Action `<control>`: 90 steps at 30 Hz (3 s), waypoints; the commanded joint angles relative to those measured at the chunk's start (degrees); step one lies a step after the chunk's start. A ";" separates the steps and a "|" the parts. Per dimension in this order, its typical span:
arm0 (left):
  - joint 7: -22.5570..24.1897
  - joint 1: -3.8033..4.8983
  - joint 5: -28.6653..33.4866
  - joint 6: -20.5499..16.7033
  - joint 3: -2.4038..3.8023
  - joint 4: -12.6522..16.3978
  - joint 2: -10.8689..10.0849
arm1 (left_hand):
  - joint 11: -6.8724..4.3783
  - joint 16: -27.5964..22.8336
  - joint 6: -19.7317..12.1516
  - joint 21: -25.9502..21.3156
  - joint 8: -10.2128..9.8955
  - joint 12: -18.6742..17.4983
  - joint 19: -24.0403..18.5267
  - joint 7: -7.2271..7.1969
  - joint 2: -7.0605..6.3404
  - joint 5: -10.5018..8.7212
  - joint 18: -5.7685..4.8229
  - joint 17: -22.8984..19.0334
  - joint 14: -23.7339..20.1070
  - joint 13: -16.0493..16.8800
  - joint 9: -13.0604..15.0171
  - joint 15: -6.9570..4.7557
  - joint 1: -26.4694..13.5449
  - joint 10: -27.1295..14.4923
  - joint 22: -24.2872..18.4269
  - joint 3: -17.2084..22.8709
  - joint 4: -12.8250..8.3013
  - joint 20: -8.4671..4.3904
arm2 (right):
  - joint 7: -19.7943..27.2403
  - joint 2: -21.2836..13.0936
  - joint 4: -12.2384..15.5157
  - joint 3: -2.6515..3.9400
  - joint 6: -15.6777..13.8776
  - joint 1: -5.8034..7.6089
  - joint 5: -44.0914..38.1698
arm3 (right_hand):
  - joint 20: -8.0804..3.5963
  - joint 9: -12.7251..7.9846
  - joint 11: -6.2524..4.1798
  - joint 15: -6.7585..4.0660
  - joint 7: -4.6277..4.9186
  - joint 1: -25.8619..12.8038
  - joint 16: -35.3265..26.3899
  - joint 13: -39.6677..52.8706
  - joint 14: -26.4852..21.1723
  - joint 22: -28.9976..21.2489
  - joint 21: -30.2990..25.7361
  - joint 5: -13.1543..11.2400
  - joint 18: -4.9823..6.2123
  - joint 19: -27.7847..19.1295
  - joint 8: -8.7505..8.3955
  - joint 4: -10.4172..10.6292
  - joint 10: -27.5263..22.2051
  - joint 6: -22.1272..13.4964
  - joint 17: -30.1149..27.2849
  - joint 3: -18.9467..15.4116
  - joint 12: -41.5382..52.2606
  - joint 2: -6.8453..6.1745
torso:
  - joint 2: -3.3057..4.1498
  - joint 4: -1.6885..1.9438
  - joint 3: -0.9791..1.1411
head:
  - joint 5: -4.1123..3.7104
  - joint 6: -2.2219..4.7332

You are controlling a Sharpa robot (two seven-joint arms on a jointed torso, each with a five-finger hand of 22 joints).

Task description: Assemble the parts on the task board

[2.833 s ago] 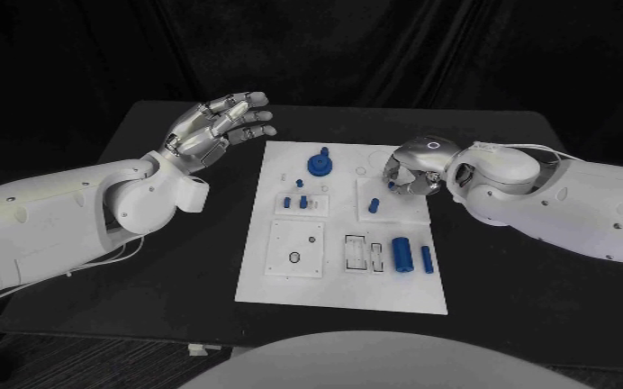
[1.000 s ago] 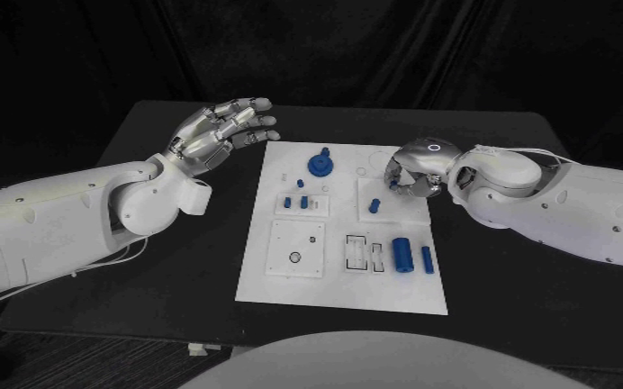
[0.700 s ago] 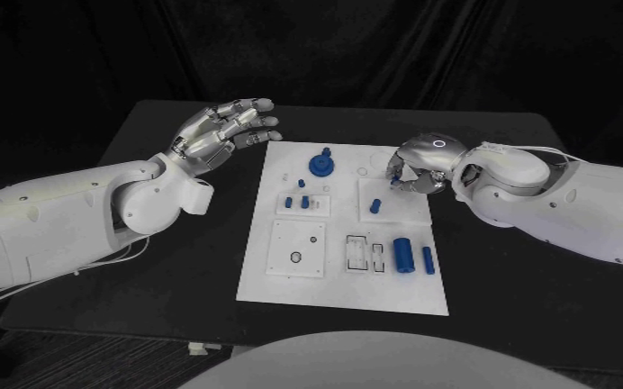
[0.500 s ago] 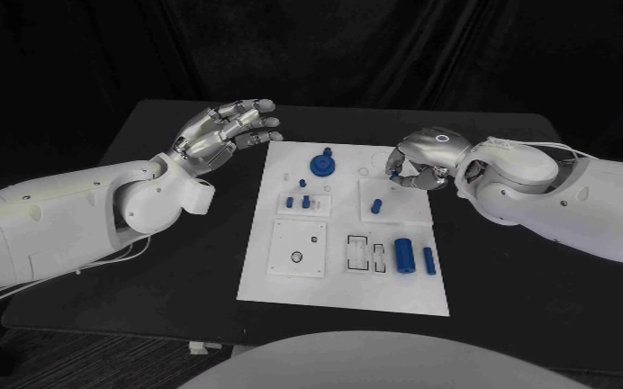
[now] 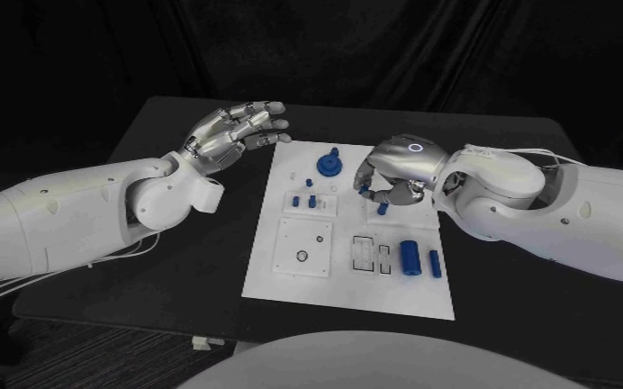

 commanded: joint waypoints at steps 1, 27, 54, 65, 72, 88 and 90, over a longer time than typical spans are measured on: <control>0.24 -0.13 0.42 0.43 0.06 0.03 0.18 | 0.32 0.25 0.01 -0.36 0.35 0.23 -0.08 0.42 0.02 0.25 1.00 -0.07 -0.23 -0.08 -0.08 0.37 0.46 -0.20 0.03 0.15 -0.30 0.49 | -1.36 1.67 0.13 0.04 3.20 -0.26 -0.42 | 0.06 -0.11 -0.15 0.06 0.00 -0.11 0.29 -0.03 0.49 6.14 0.36 -0.15 -0.78 0.41 -0.28 -0.19 0.62 -0.08 0.06 0.32 -0.20 -0.07 | -0.04 -0.03 0.01 | 0.25 -0.01; -0.24 -0.28 0.42 1.47 0.06 -0.34 1.45 | 0.52 0.27 -0.35 -0.40 0.76 0.46 -0.39 0.56 0.00 1.52 0.94 -0.28 -0.77 -0.53 -0.48 0.62 -0.33 -0.56 0.16 0.69 -0.64 0.56 | 0.14 11.74 -5.37 0.04 6.68 -4.44 -0.43 | 0.03 -0.26 -0.04 0.12 0.14 -0.02 0.18 -0.24 0.40 5.97 -0.34 -0.83 -0.69 0.23 -0.83 -0.55 0.72 -0.42 -0.10 0.60 -0.77 -0.14 | 0.12 -0.01 0.10 | 0.37 -0.01; -0.37 -0.47 0.41 2.35 0.06 -1.34 2.56 | 0.55 0.27 -0.54 -0.41 0.87 0.53 -0.51 0.51 0.10 1.98 0.95 -0.35 -0.95 -0.70 -0.64 0.59 -0.39 -0.71 0.20 1.04 -0.90 0.55 | 0.20 12.55 -5.56 0.04 8.13 -6.31 -0.43 | 0.07 -0.32 0.05 0.21 0.22 0.04 -0.15 -0.36 0.20 5.80 -1.11 -1.14 -0.59 -0.02 -1.09 -0.72 0.61 -0.55 -0.47 0.80 -1.14 -0.09 | 0.04 -0.05 0.09 | 0.69 -0.01; -0.59 -0.61 0.41 2.48 0.06 -1.67 2.79 | 0.54 0.26 -0.58 -0.42 0.88 0.53 -0.53 0.51 0.11 2.00 0.95 -0.36 -0.98 -0.72 -0.66 0.58 -0.36 -0.73 0.20 1.10 -0.96 0.54 | 0.29 12.50 -5.49 0.04 7.77 -6.78 -0.43 | 0.08 -0.31 0.04 0.22 0.22 0.08 -0.19 -0.36 0.16 5.79 -1.11 -1.14 -0.59 -0.04 -1.10 -0.78 0.67 -0.53 -0.51 0.85 -1.15 -0.07 | 0.00 -0.07 0.06 | 0.83 -0.01; -0.63 -0.70 0.41 2.56 0.06 -1.76 2.86 | 0.55 0.26 -0.65 -0.42 0.90 0.54 -0.58 0.51 0.15 2.02 0.95 -0.39 -1.05 -0.77 -0.71 0.57 -0.32 -0.79 0.21 1.24 -1.09 0.53 | 0.28 12.74 -6.06 0.04 8.03 -6.87 -0.43 | 0.08 -0.31 0.04 0.21 0.23 0.13 -0.29 -0.35 0.12 5.77 -1.24 -1.12 -0.57 -0.09 -1.13 -0.84 0.74 -0.52 -0.62 0.89 -1.15 -0.05 | 0.01 -0.05 0.11 | 0.76 -0.01; -0.92 -0.93 0.41 2.72 0.06 -1.99 2.95 | 0.56 0.25 -0.71 -0.43 0.92 0.55 -0.63 0.52 0.19 2.03 0.95 -0.41 -1.11 -0.81 -0.75 0.55 -0.30 -0.84 0.22 1.36 -1.18 0.52 | 0.33 13.23 -7.06 0.04 9.48 -7.53 -0.42 | 1.17 -2.20 1.63 1.74 0.74 -1.88 -2.26 0.25 -2.25 4.55 -7.05 -6.30 0.12 -2.85 -5.76 -0.52 -5.07 -8.74 -2.85 0.38 -2.09 -0.80 | 0.04 -0.03 0.05 | 0.88 -0.01; -0.99 -0.97 0.41 2.73 0.06 -2.03 2.96 | 0.56 0.25 -0.71 -0.43 0.92 0.55 -0.63 0.52 0.19 2.03 0.95 -0.41 -1.11 -0.81 -0.75 0.55 -0.30 -0.84 0.22 1.36 -1.18 0.52 | 0.47 13.25 -7.09 0.04 9.46 -7.56 -0.42 | 1.36 -2.31 1.82 1.78 0.72 -2.21 -2.35 0.40 -2.51 4.46 -7.51 -6.80 0.17 -3.09 -5.66 -0.37 -5.91 -9.50 -3.02 0.18 -1.99 -0.93 | 0.05 -0.04 0.05 | 0.85 -0.01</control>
